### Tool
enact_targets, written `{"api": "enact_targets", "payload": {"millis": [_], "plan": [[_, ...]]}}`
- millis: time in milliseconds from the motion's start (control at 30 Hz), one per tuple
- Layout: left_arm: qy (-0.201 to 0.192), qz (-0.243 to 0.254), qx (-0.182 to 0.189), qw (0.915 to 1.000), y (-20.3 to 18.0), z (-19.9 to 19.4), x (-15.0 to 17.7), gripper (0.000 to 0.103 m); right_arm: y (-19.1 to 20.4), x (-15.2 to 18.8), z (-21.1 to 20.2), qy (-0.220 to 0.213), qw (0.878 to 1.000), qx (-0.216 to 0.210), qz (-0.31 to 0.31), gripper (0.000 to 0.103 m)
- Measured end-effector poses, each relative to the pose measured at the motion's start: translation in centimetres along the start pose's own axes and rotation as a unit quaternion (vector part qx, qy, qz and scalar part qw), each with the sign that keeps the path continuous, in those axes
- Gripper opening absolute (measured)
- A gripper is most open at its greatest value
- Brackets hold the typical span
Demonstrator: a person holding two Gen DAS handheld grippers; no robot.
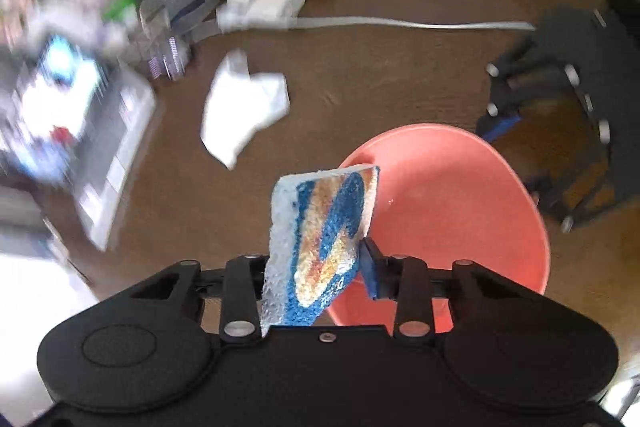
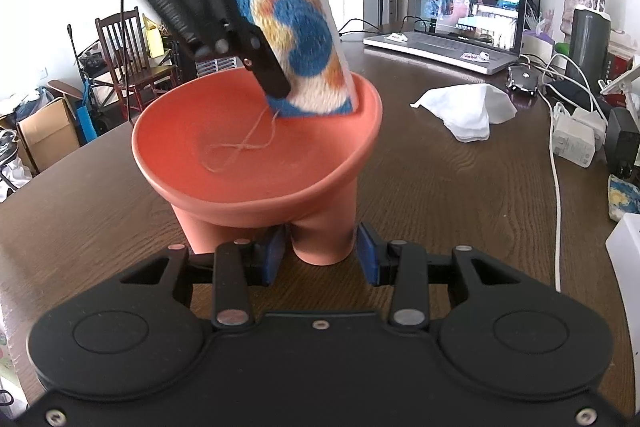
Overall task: Clean bowl
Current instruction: 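Rub the sponge against the bowl's inner wall with the left gripper, then scrub the bowl interior with the sponge edge using the left gripper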
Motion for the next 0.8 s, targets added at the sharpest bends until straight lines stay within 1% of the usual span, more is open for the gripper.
{"api": "enact_targets", "payload": {"millis": [33, 100, 167, 200, 233, 300, 333, 467, 533, 700, 733, 800], "plan": [[-0.003, 0.007, -0.019, 0.9998, -0.5, -0.1, 0.3, 0.03, 0.0, 0.0, 0.0, 0.0, 1.0, 0.0, 0.0, 0.044], [-0.004, 0.022, -0.054, 0.9983, -1.4, -0.2, 0.8, 0.029, 0.0, 0.0, 0.0, -0.002, 1.0, 0.002, 0.0, 0.044], [-0.001, 0.052, -0.089, 0.9946, -2.4, -0.1, 1.3, 0.029, -0.1, 0.0, 0.0, -0.003, 1.0, 0.003, 0.001, 0.044], [0.008, 0.072, -0.105, 0.9918, -3.0, 0.1, 1.4, 0.029, -0.1, 0.0, -0.1, -0.004, 1.0, 0.004, 0.001, 0.044], [0.014, 0.087, -0.115, 0.9894, -3.6, 0.3, 1.5, 0.029, -0.1, 0.0, -0.1, -0.004, 1.0, 0.005, 0.001, 0.044], [0.019, 0.108, -0.124, 0.9862, -4.5, 0.7, 1.4, 0.029, -0.1, -0.1, 0.0, -0.004, 1.0, 0.007, 0.001, 0.044], [0.018, 0.113, -0.127, 0.9854, -4.7, 0.9, 1.3, 0.027, -0.1, -0.1, 0.0, -0.004, 1.0, 0.008, 0.001, 0.044], [-0.004, 0.111, -0.128, 0.9856, -4.4, 0.5, 0.6, 0.026, -0.2, -0.1, 0.0, -0.006, 1.0, 0.011, 0.003, 0.044], [-0.016, 0.109, -0.128, 0.9856, -4.3, 0.2, 0.2, 0.018, -0.3, -0.1, 0.0, -0.006, 1.0, 0.011, 0.004, 0.044], [0.008, 0.164, -0.109, 0.9804, -4.8, 1.6, -0.2, 0.012, -0.4, -0.2, 0.0, -0.007, 1.0, 0.013, 0.005, 0.044], [0.012, 0.17, -0.105, 0.9798, -4.9, 1.9, -0.2, 0.012, -0.4, -0.2, 0.1, -0.006, 1.0, 0.013, 0.005, 0.044], [0.006, 0.168, -0.099, 0.9807, -4.9, 2.0, -0.7, 0.012, -0.5, -0.2, 0.1, -0.006, 1.0, 0.014, 0.005, 0.044]]}}
Point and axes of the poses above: each gripper's, at about its wrist camera, not at the fingertips, and z roughly the way its jaws point, y to its left, x to its underside, the point moved 7 cm from there along z, roughly the way its jaws point, and after that the axes turned 14 degrees about y, right-handed, at the moved point
